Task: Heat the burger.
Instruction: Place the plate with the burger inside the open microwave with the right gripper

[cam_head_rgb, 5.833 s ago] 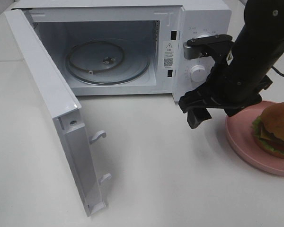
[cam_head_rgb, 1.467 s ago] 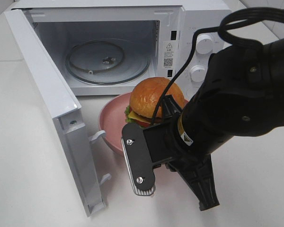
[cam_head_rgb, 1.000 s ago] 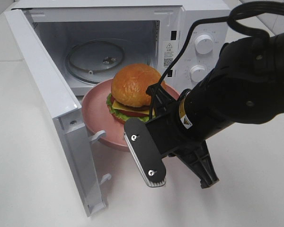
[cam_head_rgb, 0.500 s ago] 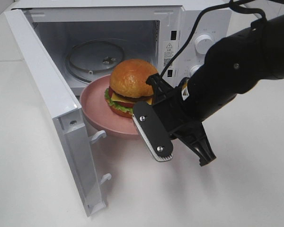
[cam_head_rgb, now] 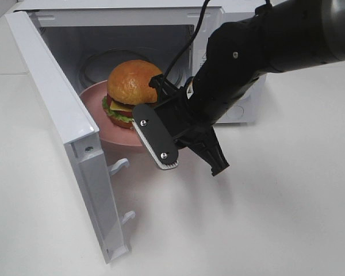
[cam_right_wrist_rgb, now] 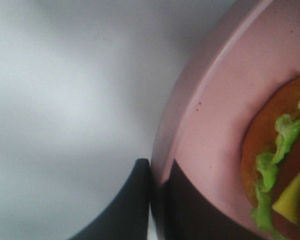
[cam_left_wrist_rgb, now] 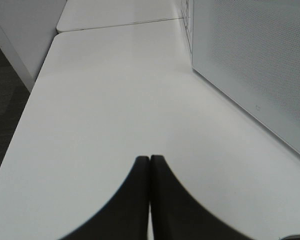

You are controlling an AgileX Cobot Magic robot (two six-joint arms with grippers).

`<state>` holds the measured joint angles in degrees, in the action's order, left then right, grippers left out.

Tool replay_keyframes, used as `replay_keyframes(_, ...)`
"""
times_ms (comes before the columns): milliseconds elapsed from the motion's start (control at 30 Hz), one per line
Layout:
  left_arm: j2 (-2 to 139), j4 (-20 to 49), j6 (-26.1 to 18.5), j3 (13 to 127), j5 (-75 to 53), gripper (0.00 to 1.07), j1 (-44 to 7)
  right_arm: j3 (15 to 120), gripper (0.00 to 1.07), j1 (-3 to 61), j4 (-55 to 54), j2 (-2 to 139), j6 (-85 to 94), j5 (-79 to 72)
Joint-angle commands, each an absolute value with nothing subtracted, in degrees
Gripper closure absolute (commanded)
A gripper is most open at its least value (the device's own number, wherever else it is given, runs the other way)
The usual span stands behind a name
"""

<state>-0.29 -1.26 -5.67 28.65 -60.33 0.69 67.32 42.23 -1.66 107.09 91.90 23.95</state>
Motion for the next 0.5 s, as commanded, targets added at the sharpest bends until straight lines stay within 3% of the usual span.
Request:
replay_keyframes(33, -1.43, -1.15, -5.39, 28.53, -59.64, 1.06, 0.69, 70.24, 1.07, 41.83, -2.12, 107.72, 93.11, 22.63)
replay_keyframes(500, -1.43, -1.15, -5.39, 28.53, -59.64, 1.06, 0.69, 81.07, 1.07, 40.68, -2.06, 115.68, 92.3, 24.41)
